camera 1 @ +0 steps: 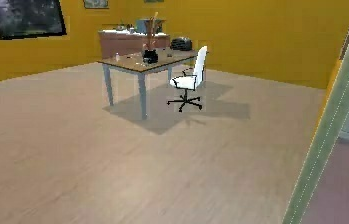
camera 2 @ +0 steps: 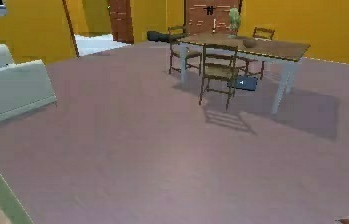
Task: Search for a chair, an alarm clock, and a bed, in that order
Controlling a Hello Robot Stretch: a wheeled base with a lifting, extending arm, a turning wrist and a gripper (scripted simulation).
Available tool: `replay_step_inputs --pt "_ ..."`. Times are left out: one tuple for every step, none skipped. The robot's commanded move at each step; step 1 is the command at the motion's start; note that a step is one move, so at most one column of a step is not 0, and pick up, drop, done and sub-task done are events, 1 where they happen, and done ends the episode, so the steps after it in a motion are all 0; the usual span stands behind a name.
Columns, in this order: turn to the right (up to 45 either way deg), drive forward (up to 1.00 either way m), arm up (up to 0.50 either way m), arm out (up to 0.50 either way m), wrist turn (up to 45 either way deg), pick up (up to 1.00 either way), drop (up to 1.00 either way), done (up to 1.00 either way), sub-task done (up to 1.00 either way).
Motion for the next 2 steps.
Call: replay_step_inputs --pt "45.0 0.0 0.0 0.0 0.0 0.0 0.0 0.0 0.0" --pt "42.0 0.0 0.0 0.0 0.0 0.0 0.0 0.0 0.0"
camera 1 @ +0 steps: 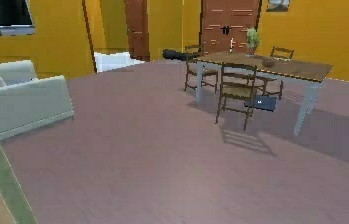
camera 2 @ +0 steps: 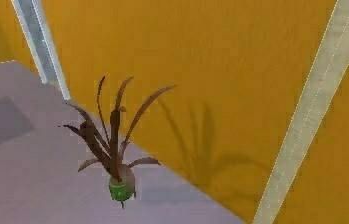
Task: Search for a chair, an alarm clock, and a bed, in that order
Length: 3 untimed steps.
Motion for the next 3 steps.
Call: replay_step_inputs --pt "0.0 0.65 0.0 0.0 0.0 0.0 0.0 0.0 0.0" --pt "33.0 0.0 0.0 0.0 0.0 0.0 0.0 0.0 0.0" --pt "0.0 1.0 0.0 0.0 0.0 0.0 0.0 0.0 0.0"
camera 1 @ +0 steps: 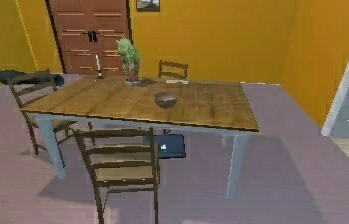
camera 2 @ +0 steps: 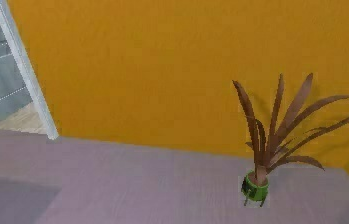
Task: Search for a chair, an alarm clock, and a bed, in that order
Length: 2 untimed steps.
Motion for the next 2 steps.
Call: replay_step_inputs --pt "12.0 0.0 0.0 0.0 0.0 0.0 0.0 0.0 0.0" --pt "0.0 0.25 0.0 0.0 0.0 0.0 0.0 0.0 0.0"
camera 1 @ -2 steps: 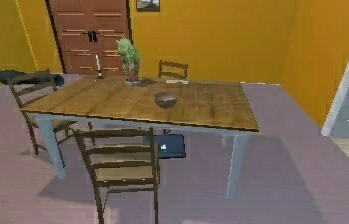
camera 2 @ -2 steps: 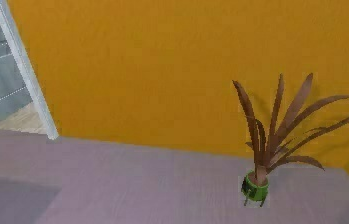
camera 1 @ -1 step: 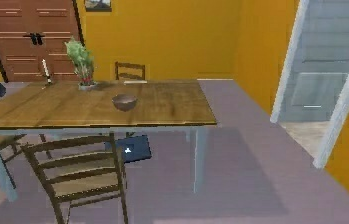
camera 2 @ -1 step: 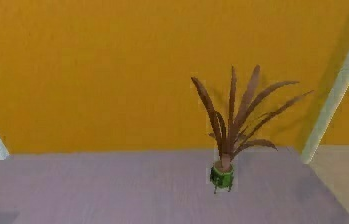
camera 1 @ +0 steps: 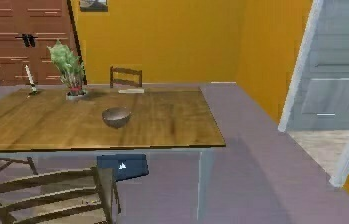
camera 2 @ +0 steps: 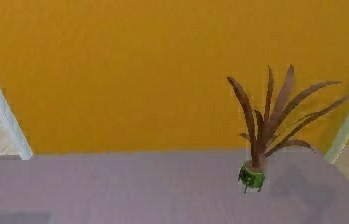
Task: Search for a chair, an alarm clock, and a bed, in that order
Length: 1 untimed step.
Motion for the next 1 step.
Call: replay_step_inputs --pt "-33.0 0.0 0.0 0.0 0.0 0.0 0.0 0.0 0.0"
